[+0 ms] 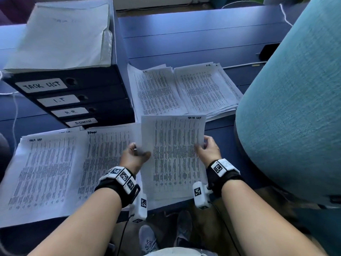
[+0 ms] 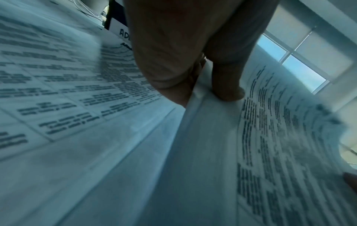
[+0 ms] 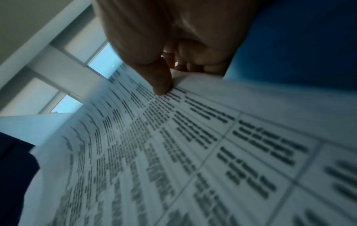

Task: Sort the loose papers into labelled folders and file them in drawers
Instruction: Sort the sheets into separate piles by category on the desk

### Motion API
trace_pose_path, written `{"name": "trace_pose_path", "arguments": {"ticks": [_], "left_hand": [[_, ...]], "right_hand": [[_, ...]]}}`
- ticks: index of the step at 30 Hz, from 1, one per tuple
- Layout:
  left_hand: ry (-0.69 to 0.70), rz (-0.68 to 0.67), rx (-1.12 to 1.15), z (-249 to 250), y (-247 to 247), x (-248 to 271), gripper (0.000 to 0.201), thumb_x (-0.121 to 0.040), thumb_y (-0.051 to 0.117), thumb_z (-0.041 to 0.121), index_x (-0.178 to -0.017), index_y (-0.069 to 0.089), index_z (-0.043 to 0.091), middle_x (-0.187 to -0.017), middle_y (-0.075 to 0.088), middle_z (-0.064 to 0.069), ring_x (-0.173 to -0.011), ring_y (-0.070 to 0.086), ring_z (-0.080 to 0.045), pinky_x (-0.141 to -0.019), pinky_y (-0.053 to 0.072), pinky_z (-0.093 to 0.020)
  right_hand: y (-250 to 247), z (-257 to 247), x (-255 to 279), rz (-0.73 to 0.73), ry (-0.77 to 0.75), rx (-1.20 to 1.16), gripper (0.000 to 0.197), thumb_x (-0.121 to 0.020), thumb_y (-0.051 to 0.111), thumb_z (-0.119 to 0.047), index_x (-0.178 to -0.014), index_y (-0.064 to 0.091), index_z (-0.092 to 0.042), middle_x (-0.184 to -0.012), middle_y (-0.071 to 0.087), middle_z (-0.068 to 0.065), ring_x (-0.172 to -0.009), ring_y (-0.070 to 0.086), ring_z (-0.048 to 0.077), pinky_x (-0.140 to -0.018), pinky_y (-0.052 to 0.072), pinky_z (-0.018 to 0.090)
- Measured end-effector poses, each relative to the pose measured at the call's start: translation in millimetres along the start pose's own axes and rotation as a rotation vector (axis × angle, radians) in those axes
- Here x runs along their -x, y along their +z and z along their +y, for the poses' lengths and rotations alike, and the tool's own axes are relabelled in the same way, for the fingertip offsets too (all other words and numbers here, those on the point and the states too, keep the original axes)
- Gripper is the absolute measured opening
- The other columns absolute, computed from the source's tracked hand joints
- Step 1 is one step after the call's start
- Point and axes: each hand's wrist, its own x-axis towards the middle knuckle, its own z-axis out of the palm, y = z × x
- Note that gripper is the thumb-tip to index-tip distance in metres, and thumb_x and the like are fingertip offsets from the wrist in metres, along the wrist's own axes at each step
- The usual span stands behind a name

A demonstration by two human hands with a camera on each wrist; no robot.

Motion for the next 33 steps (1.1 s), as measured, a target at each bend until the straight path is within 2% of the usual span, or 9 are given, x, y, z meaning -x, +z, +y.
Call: {"name": "trace_pose_path", "arguments": {"ticks": [3,7,9,12,19,23,25,29,33], "left_hand": [[0.012,0.080,0.061,-1.0,-5.3,-1.5,0.013,-0.086,0.072,0.010,-0.087,0.061,0.017,-0.098,0.071,-0.015,-0.088,0.067,-0.029,-0.087,0.055,-0.052],[-0.005,0.152,0.122,-0.7,-10.3,-1.7,0.008,-0.092,0.065,0.014,-0.086,0.063,0.018,-0.090,0.070,-0.011,-0.085,0.065,-0.028,-0.087,0.054,-0.056],[-0.003,0.161,0.132,-0.6,-14.7,-1.3,0.010,-0.092,0.064,0.011,-0.086,0.062,0.018,-0.090,0.068,-0.010,-0.088,0.064,-0.028,-0.091,0.053,-0.054],[0.019,0.183,0.121,-1.6,-18.8,-2.4,0.015,-0.090,0.065,0.007,-0.086,0.062,0.021,-0.092,0.070,-0.009,-0.095,0.068,-0.034,-0.089,0.053,-0.057],[0.108,0.190,0.025,4.3,-26.2,6.8,0.061,-0.093,0.058,0.002,-0.133,0.039,0.043,-0.104,0.066,-0.006,-0.091,0.067,-0.023,-0.080,0.058,-0.044],[-0.002,0.177,0.147,3.9,-27.1,4.8,0.021,-0.096,0.058,0.015,-0.114,0.067,0.019,-0.104,0.070,-0.006,-0.090,0.064,-0.026,-0.085,0.054,-0.047],[-0.106,0.173,0.187,1.3,-28.2,3.2,0.034,-0.092,0.061,0.039,-0.104,0.069,0.008,-0.097,0.069,-0.010,-0.086,0.061,-0.028,-0.080,0.051,-0.048],[-0.039,0.127,0.105,-4.1,-29.1,3.4,0.013,-0.086,0.072,0.026,-0.087,0.071,0.013,-0.099,0.073,-0.010,-0.097,0.068,-0.032,-0.094,0.052,-0.051],[-0.044,0.166,0.055,-0.7,-33.2,6.9,0.020,-0.092,0.063,0.034,-0.087,0.069,0.016,-0.095,0.073,-0.008,-0.086,0.067,-0.027,-0.093,0.051,-0.050]], "right_hand": [[-0.9,-5.4,1.3,0.026,-0.049,-0.056,0.010,-0.088,0.063,-0.016,-0.095,0.057,-0.018,-0.091,0.068,0.000,-0.083,0.065,0.017,-0.071,0.051,0.026],[1.4,-5.5,2.0,0.087,-0.074,-0.138,0.017,-0.086,0.063,-0.010,-0.077,0.057,-0.022,-0.076,0.066,-0.003,-0.071,0.063,0.018,-0.068,0.053,0.027],[2.8,-4.8,3.3,0.097,-0.093,-0.139,0.015,-0.087,0.063,-0.010,-0.077,0.057,-0.020,-0.072,0.062,-0.005,-0.067,0.057,0.013,-0.063,0.048,0.020],[4.8,-4.0,3.7,0.109,-0.116,-0.132,0.010,-0.087,0.065,-0.012,-0.081,0.060,-0.017,-0.077,0.064,-0.002,-0.070,0.058,0.012,-0.070,0.050,0.025],[6.0,-12.6,7.4,0.072,-0.105,-0.127,0.008,-0.089,0.063,-0.011,-0.093,0.060,-0.017,-0.082,0.067,0.001,-0.075,0.063,0.015,-0.073,0.054,0.030],[8.4,-15.2,7.8,0.058,-0.074,-0.144,0.017,-0.087,0.063,-0.006,-0.092,0.059,-0.022,-0.082,0.068,0.002,-0.078,0.066,0.017,-0.075,0.056,0.033],[10.0,-14.9,8.9,0.066,-0.073,-0.146,0.015,-0.087,0.063,-0.008,-0.088,0.058,-0.022,-0.083,0.068,0.002,-0.078,0.066,0.018,-0.076,0.056,0.034],[13.3,-12.2,11.3,0.062,-0.097,-0.124,0.018,-0.089,0.064,-0.011,-0.078,0.056,-0.023,-0.080,0.065,-0.001,-0.075,0.059,0.015,-0.075,0.053,0.032],[14.5,-11.4,16.1,0.034,-0.104,-0.175,0.013,-0.092,0.057,-0.009,-0.083,0.057,-0.018,-0.083,0.062,0.001,-0.073,0.056,0.014,-0.064,0.048,0.024]]}}
